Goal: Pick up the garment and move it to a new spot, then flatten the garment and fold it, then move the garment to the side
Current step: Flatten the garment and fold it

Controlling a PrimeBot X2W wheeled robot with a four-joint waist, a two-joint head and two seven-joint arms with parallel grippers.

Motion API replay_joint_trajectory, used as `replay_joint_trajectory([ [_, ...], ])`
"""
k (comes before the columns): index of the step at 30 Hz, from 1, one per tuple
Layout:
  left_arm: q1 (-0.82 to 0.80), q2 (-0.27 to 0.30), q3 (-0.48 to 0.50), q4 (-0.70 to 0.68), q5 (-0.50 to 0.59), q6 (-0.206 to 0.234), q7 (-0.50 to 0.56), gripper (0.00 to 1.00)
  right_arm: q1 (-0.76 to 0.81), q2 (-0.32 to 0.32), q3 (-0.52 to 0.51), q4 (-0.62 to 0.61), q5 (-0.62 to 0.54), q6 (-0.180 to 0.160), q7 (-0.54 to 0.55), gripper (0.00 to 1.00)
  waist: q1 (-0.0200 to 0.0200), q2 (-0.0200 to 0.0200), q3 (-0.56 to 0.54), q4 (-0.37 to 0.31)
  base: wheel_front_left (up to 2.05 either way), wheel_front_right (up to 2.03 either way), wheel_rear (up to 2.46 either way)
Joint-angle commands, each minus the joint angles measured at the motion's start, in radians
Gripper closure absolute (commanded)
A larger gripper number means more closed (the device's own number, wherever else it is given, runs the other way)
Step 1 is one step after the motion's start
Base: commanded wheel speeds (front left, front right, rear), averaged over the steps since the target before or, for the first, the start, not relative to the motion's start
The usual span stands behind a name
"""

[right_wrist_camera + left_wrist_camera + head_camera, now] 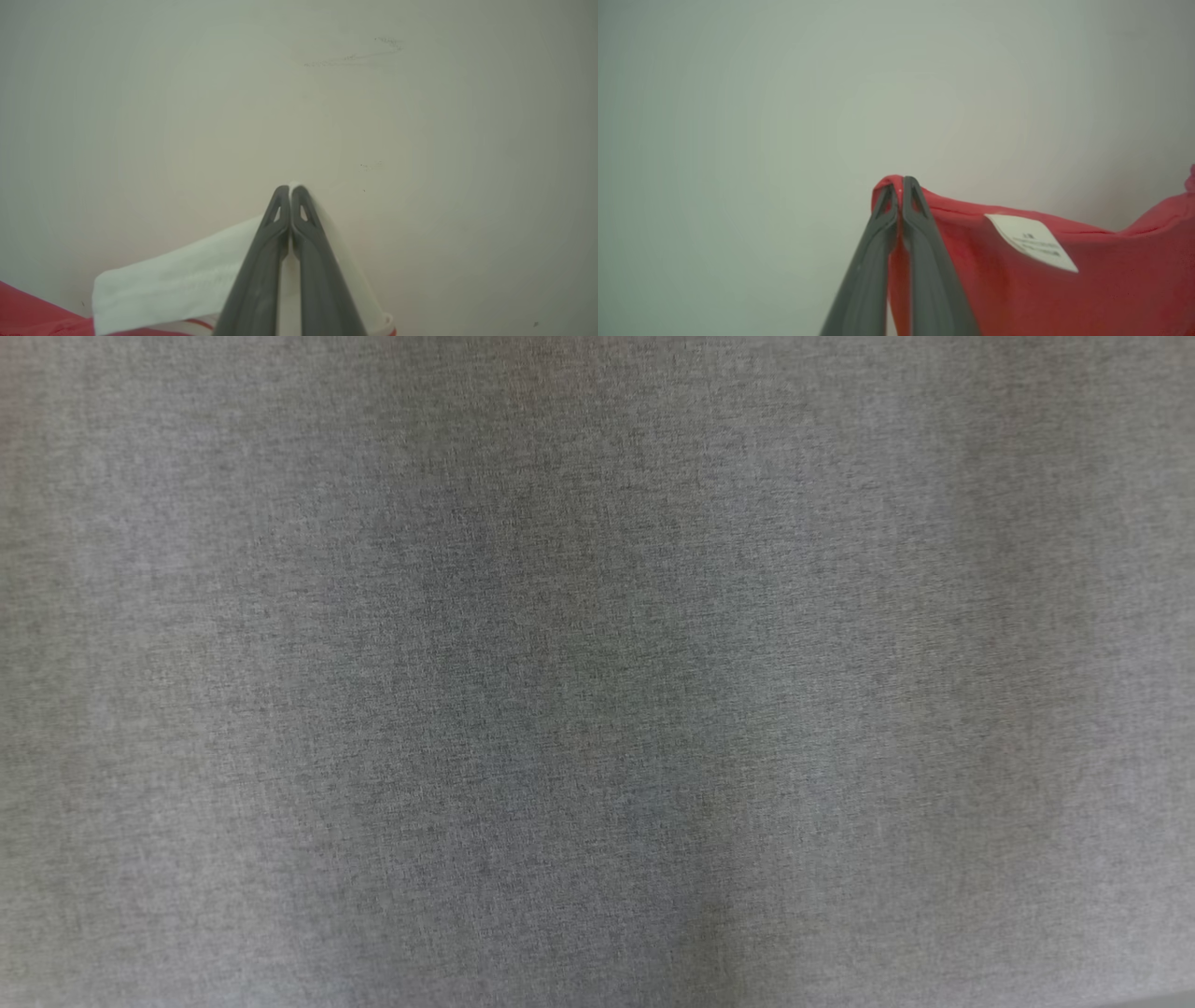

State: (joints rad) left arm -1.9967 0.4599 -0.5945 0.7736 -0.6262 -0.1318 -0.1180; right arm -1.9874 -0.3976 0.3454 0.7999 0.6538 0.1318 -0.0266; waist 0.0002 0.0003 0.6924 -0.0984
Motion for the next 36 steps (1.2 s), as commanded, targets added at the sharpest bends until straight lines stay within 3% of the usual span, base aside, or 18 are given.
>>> replay_joint_trajectory([
  [1, -0.027, 0.006, -0.009, 0.018, -0.021, 0.003, -0.011, 1.0, -0.036, 0.009, 0.018, 0.015, -0.01, -0.003, -0.008, 1.0, -0.0002, -0.0003, 0.008, 0.001, 0.0, 0.0, 0.0],
  [12, -0.104, -0.001, -0.087, 0.099, -0.09, 0.003, -0.052, 1.0, -0.128, 0.02, 0.086, 0.11, 0.006, -0.003, -0.037, 1.0, -0.0002, -0.0003, 0.021, 0.011, 0.0, 0.0, 0.0],
  [20, -0.054, 0.008, -0.154, 0.109, -0.153, 0.003, -0.094, 1.0, -0.07, -0.013, 0.138, 0.113, 0.074, -0.003, -0.067, 1.0, -0.0002, -0.0003, 0.022, 0.002, 0.0, 0.0, 0.0],
  [27, 0.107, 0.055, -0.21, 0.046, -0.207, 0.003, -0.137, 1.0, 0.132, -0.069, 0.178, 0.01, 0.183, -0.003, -0.112, 1.0, -0.0002, -0.0003, -0.049, -0.011, 0.0, 0.0, 0.0],
  [36, 0.465, 0.139, -0.145, -0.151, -0.241, 0.017, -0.147, 1.0, 0.589, -0.197, 0.183, -0.286, 0.313, -0.003, -0.153, 1.0, -0.0002, -0.0003, -0.194, -0.027, 0.0, 0.0, 0.0],
])
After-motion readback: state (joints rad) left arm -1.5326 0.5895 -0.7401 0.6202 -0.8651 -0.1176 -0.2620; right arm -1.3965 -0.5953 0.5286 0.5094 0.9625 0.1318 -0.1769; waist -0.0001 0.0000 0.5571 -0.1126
